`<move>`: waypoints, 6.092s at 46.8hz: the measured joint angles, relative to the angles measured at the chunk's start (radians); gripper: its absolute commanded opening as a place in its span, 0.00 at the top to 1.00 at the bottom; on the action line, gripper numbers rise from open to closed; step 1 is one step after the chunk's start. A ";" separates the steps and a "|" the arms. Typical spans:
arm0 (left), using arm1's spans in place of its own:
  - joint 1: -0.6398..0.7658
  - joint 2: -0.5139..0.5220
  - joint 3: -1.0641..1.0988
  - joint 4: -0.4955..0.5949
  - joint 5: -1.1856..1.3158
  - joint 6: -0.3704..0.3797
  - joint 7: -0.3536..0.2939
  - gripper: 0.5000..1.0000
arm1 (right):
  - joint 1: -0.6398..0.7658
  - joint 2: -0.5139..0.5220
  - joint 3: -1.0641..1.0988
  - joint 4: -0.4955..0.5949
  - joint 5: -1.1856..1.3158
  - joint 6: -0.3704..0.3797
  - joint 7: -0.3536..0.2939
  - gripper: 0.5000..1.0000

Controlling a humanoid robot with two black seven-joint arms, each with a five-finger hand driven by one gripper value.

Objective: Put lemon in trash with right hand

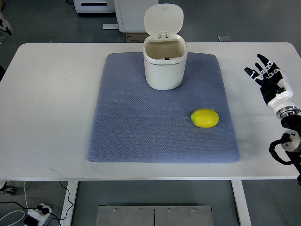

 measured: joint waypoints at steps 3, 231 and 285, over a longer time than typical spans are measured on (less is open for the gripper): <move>0.000 0.000 0.000 0.000 0.000 0.000 0.000 0.00 | 0.009 0.000 0.001 0.000 0.001 0.000 0.007 0.00; 0.001 0.000 0.000 0.000 0.000 0.000 0.000 0.00 | 0.182 -0.204 -0.736 0.172 -0.119 0.092 0.042 0.13; 0.001 0.000 0.000 0.000 0.000 0.000 0.000 0.00 | 0.244 -0.227 -0.717 0.171 -0.130 0.092 0.038 1.00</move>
